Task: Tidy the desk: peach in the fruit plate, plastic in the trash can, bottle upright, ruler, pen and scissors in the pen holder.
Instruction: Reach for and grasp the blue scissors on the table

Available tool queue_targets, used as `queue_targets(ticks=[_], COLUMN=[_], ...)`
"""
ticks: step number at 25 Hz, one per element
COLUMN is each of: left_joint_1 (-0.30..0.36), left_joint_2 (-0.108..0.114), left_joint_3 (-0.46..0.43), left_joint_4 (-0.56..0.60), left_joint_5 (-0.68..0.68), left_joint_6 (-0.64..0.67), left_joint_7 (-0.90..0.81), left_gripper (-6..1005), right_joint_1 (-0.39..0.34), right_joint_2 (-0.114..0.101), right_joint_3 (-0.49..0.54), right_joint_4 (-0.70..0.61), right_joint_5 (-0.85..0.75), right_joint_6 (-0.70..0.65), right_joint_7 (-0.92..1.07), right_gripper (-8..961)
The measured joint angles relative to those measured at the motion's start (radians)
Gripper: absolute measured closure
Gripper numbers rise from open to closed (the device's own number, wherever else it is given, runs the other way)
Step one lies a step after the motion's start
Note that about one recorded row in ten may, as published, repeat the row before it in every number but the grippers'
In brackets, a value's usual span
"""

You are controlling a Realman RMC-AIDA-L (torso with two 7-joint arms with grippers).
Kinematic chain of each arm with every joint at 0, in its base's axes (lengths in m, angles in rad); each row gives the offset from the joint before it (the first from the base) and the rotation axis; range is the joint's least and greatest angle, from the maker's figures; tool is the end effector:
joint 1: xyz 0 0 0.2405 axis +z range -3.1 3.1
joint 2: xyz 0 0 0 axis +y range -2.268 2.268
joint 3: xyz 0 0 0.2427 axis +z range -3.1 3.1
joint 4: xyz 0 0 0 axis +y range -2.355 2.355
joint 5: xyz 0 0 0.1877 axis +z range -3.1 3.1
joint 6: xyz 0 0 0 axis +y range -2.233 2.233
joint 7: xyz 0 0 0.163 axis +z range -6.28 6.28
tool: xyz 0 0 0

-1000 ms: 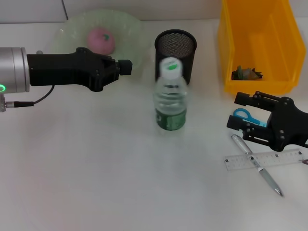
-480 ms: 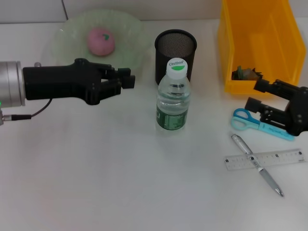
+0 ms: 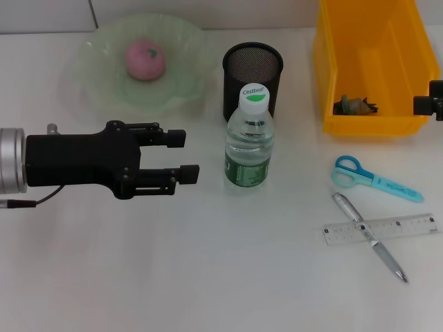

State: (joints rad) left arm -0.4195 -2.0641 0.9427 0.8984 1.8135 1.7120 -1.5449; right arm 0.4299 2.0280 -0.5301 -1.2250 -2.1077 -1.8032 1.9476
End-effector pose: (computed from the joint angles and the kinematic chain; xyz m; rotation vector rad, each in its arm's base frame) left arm -0.2020 0.2837 0.0052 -2.8952 -0.5375 -0.7780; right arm 0.2405 0.3029 0.1034 -2.5224 0.9293 0.5225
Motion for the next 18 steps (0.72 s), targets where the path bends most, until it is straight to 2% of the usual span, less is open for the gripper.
queue_targets(ticks=[1,4,6,8,9,10,11,13,14,15,16,17,18], left_joint_1=[0.0,0.004,0.005,0.004,0.001,0.001,-0.002,-0.003,-0.005,-0.005,-0.006,-0.006,-0.006], left_joint_2=[0.0,0.0,-0.001,0.0,0.0,0.0,0.0,0.0,0.0,0.0,-0.001,-0.001,-0.001], left_joint_3=[0.0,0.001,0.003,0.003,0.003,0.003,0.003,0.003,0.004,0.004,0.004,0.004,0.004], left_joint_4=[0.0,-0.001,-0.006,-0.012,-0.03,-0.03,-0.044,-0.048,-0.052,-0.052,-0.053,-0.053,-0.053], left_joint_5=[0.0,0.001,0.004,0.004,0.005,0.005,0.006,0.006,0.006,0.006,0.006,0.006,0.006], left_joint_6=[0.0,-0.001,-0.004,-0.005,-0.007,-0.007,-0.007,-0.008,-0.01,-0.01,-0.012,-0.012,-0.012], left_joint_7=[0.0,0.0,0.004,0.008,0.019,0.019,0.031,0.034,0.039,0.039,0.04,0.04,0.04], left_gripper=[429,348,302,255,232,209,186,140,140,140,140,139,139], right_joint_1=[0.041,0.071,0.109,0.12,0.145,0.145,0.177,0.188,0.21,0.21,0.216,0.216,0.216], right_joint_2=[0.0,0.001,0.006,0.007,0.009,0.009,0.009,0.011,0.019,0.019,0.034,0.034,0.043], right_joint_3=[-0.037,-0.081,-0.175,-0.205,-0.271,-0.271,-0.344,-0.37,-0.444,-0.444,-0.5,-0.5,-0.532], right_joint_4=[-0.103,-0.17,-0.266,-0.282,-0.292,-0.292,-0.252,-0.231,-0.172,-0.172,-0.135,-0.135,-0.116], right_joint_5=[-0.116,-0.197,-0.315,-0.354,-0.447,-0.447,-0.534,-0.562,-0.625,-0.625,-0.668,-0.668,-0.693], right_joint_6=[-0.021,-0.047,-0.088,-0.094,-0.098,-0.098,-0.085,-0.079,-0.031,-0.031,0.03,0.03,0.072], right_joint_7=[0.119,0.184,0.227,0.231,0.236,0.236,0.237,0.236,0.226,0.226,0.219,0.219,0.218], right_gripper=[286,286,286,286,286,287,287,287,287,287,287,287,287])
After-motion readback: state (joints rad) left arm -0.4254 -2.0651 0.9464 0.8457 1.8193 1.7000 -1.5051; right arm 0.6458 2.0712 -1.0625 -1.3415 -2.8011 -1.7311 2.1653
